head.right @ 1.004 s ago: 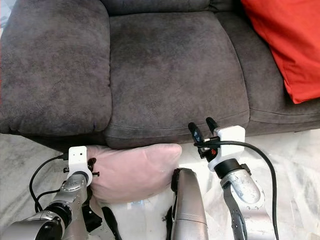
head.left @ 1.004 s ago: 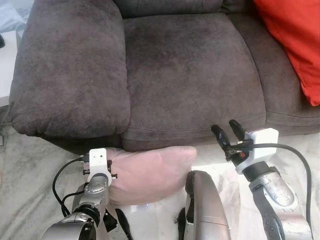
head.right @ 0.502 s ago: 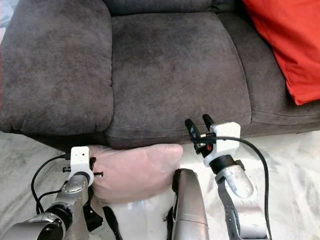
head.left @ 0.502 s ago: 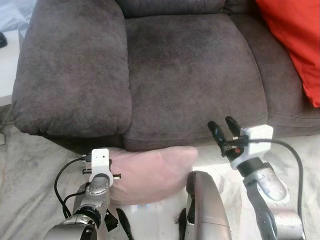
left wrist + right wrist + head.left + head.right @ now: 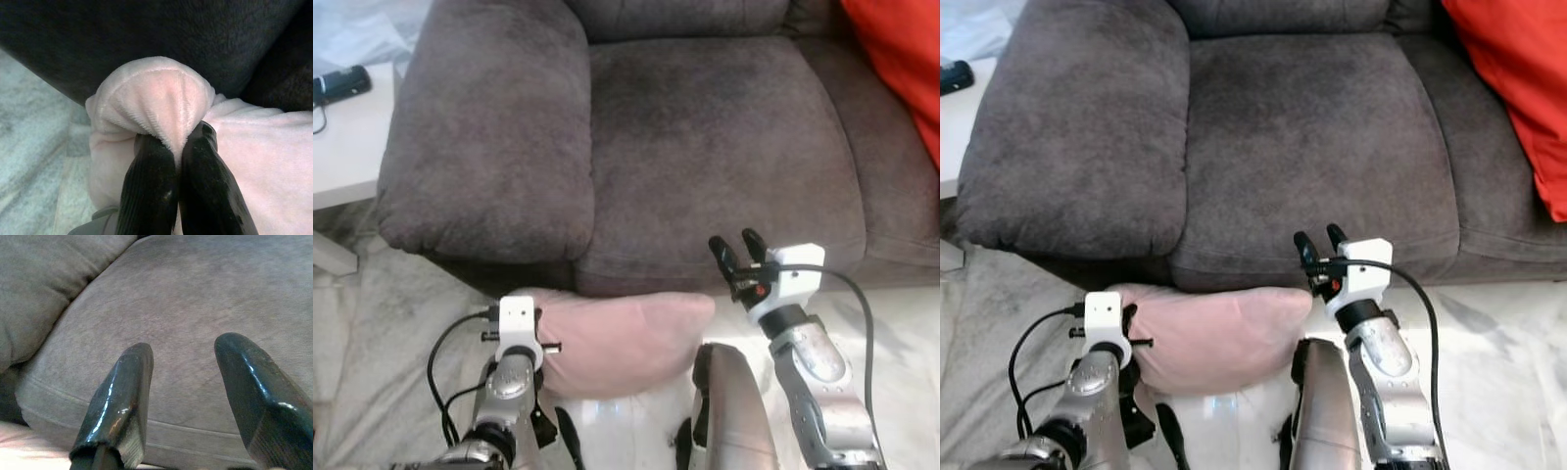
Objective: Move the pillow to the sofa from floor
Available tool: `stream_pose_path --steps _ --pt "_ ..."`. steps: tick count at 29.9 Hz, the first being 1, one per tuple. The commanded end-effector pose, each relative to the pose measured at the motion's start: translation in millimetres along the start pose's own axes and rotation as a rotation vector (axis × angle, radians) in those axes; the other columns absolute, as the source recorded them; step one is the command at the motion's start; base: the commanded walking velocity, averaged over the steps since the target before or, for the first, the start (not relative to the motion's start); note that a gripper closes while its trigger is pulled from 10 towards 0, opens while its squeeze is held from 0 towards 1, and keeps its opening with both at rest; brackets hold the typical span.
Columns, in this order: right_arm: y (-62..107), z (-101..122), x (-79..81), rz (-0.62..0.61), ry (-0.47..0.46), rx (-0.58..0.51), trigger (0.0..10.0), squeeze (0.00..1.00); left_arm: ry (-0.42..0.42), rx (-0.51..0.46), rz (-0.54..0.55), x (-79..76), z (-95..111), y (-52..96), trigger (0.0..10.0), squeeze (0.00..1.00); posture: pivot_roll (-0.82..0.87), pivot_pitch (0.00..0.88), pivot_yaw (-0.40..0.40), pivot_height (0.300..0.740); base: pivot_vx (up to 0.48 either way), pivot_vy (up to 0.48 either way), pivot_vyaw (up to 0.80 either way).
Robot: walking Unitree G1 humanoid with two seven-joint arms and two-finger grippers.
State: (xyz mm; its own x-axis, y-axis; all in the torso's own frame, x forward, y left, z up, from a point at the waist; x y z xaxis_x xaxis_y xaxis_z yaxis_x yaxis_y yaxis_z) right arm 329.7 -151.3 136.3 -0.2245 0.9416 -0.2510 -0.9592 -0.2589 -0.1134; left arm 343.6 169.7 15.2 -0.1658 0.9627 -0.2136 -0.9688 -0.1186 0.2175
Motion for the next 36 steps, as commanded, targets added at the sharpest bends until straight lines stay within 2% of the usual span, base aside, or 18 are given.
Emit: stream_pose_path --steps 1,7,9,10,13,25,36 --pt "1.3 -9.0 0.2 -0.014 -0.011 0.023 10.0 0.00 0.027 -0.160 0.015 8.5 29.3 -0.2 10.0 0.00 -0.13 0.172 0.043 0.516 0.000 0.000 0.00" --pt "-7.7 -9.3 1.6 -0.034 -0.022 0.001 10.0 0.00 0.060 -0.274 -0.055 -6.8 43.3 10.5 10.0 0.00 -0.13 0.140 0.058 0.516 0.000 0.000 0.00" --pt "-7.7 -9.3 1.6 -0.034 -0.022 0.001 10.0 0.00 0.060 -0.274 -0.055 -6.8 43.3 10.5 10.0 0.00 -0.13 0.140 0.058 0.516 0.000 0.000 0.00" --pt "-9.3 -10.4 0.5 -0.039 -0.020 -0.001 10.0 0.00 0.048 -0.288 -0.084 -13.8 45.1 11.7 10.0 0.00 -0.13 0.117 0.065 0.516 0.000 0.000 0.00" --pt "-11.5 -11.5 -0.6 -0.045 -0.019 -0.004 10.0 0.00 0.050 -0.285 -0.091 -17.5 45.8 10.3 10.0 0.00 -0.13 0.101 0.066 0.516 -0.082 0.000 0.00" --pt "-15.2 -15.3 -2.4 -0.054 -0.014 -0.020 10.0 0.00 0.069 -0.309 -0.101 -21.3 56.4 10.0 10.0 0.00 -0.13 0.066 0.069 0.516 -0.276 0.000 0.00" --pt "-20.6 -14.0 -1.6 -0.066 -0.017 -0.034 10.0 0.00 0.071 -0.322 -0.100 -19.9 62.2 9.0 10.0 0.00 -0.12 0.085 0.072 0.516 -0.290 0.000 0.00"
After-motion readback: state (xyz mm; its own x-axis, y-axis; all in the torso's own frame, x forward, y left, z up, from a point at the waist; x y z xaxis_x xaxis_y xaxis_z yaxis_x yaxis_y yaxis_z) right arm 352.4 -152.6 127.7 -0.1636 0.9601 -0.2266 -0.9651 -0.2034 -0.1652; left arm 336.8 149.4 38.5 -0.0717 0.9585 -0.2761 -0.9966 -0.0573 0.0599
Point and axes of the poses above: a point about 5 cm out from each wrist's last joint towards the gripper, its own y axis pointing back from the gripper into the wrist, its own z axis along the axis of the wrist's last joint, x = y × z, the point moved 4 cm from there along -y, pointing out of the wrist towards the gripper, and after that the axes turned 15 degrees about y, right-handed, at the moved point
